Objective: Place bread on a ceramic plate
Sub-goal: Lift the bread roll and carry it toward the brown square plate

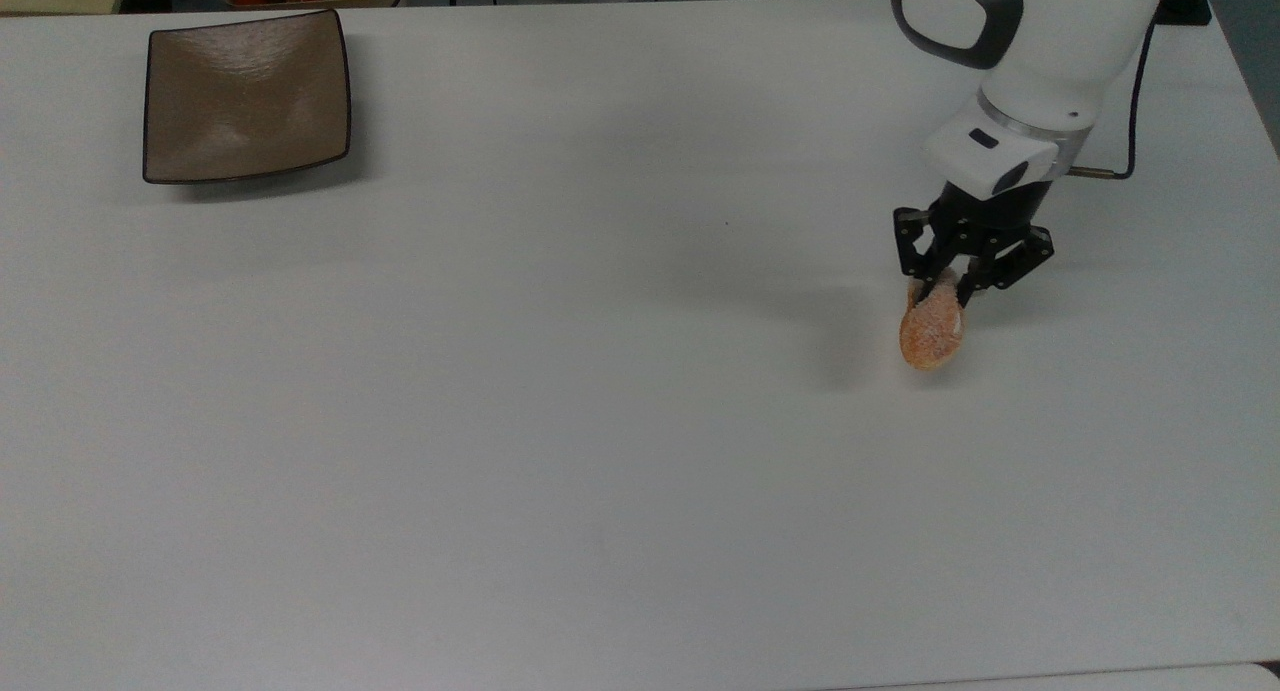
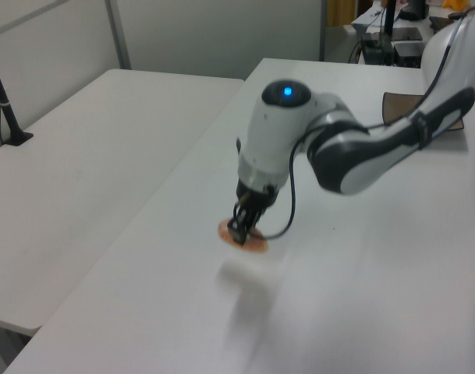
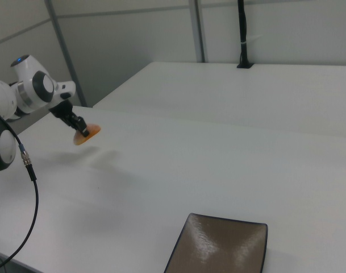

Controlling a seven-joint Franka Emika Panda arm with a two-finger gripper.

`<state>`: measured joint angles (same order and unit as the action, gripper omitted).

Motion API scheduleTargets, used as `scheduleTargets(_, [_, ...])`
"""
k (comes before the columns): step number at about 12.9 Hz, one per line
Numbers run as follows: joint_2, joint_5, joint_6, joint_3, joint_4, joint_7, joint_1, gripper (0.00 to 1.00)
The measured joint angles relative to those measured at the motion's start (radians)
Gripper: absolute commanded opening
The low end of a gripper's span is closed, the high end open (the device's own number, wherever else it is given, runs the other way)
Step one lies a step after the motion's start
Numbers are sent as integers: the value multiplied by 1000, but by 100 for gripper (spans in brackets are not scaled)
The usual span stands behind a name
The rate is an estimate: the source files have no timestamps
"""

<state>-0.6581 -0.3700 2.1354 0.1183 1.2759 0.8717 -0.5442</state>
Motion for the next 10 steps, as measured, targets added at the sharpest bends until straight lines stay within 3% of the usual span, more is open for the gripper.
scheduleTargets(2, [133,0,-4,-19,141,-116,62,33])
scheduleTargets(5, [310,91,-5,-128,320,-370,133,33])
scheduleTargets(10, [461,184,-150,-287,448,-782,202,33])
